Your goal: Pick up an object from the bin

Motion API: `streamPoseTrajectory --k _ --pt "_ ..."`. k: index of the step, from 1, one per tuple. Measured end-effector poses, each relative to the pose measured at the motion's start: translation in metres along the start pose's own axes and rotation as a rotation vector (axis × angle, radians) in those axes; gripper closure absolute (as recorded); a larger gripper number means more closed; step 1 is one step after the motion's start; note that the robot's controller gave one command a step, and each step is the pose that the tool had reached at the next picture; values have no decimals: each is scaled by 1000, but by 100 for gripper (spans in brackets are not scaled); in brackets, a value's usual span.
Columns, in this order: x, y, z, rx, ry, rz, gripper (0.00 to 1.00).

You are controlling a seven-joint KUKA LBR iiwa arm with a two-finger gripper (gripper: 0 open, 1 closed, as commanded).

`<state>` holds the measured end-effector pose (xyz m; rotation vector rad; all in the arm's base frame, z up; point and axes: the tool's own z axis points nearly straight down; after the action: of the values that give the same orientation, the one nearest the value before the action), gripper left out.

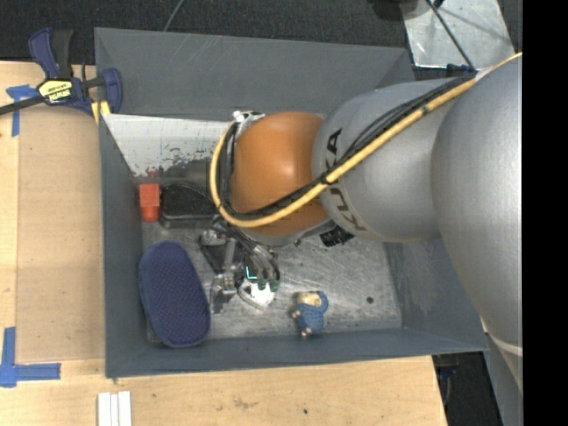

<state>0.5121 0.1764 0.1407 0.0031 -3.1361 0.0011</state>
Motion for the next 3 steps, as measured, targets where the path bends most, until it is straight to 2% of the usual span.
streamPoseTrajectory --k 1,2,3 --pt "-71 -51 59 -3 37 -30 0" --pt "-59 -66 62 -15 -22 -172 0" --pt "-60 -63 59 -4 -10 -176 0"
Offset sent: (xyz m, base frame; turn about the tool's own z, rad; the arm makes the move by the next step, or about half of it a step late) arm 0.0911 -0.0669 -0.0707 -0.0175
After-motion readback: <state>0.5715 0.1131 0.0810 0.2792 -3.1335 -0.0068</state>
